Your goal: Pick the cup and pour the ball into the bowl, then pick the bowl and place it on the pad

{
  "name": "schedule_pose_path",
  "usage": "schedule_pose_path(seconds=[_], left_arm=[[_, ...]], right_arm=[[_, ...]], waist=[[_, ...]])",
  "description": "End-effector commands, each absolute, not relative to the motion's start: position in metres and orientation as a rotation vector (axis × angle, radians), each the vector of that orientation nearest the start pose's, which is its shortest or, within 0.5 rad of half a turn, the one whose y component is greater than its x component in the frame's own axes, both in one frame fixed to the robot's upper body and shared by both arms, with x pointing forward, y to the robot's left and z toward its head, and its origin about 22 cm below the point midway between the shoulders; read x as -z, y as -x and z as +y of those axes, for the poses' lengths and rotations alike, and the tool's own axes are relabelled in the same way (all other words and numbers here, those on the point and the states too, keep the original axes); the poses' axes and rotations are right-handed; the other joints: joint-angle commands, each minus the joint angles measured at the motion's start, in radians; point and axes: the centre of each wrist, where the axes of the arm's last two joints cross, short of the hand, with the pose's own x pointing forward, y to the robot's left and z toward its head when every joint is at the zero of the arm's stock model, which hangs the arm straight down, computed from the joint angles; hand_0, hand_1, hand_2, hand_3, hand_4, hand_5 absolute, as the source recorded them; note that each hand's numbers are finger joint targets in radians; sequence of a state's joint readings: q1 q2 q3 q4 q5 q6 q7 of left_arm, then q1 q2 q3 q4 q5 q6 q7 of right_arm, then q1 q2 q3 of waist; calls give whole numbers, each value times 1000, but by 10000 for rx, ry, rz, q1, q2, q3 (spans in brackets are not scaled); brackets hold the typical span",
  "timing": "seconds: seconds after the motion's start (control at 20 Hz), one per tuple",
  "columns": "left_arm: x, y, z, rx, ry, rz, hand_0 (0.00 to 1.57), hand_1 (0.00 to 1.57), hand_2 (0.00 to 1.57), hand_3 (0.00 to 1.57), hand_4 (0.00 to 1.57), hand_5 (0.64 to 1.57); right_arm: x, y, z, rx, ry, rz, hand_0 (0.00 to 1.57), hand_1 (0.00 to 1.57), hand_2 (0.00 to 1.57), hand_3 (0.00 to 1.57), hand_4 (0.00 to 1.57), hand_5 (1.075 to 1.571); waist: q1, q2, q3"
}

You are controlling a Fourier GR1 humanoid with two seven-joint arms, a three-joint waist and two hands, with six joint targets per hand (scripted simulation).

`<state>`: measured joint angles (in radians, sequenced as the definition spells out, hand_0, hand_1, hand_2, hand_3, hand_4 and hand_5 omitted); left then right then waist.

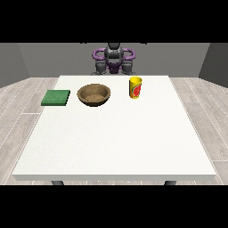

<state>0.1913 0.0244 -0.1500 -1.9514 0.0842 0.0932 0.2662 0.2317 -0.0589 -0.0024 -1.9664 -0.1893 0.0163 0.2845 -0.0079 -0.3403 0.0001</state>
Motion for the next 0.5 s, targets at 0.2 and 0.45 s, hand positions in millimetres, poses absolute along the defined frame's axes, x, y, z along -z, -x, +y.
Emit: schedule_pose_path(seconds=[0.2, 0.45], left_arm=[[-26, -209, 188, -297, 299, -17475, 0, 0, 0, 0, 0, 1533], [-9, -221, 191, 0, -97, -18524, 0, 0, 0, 0, 0, 1504]], right_arm=[[-43, -192, -274, 877, -1179, -16836, 0, 0, 0, 0, 401, 1571], [-35, -208, -290, 883, -1010, -17780, 0, 0, 0, 0, 346, 1571]], waist=[[-483, 2634, -1], [-352, 3609, -1]])
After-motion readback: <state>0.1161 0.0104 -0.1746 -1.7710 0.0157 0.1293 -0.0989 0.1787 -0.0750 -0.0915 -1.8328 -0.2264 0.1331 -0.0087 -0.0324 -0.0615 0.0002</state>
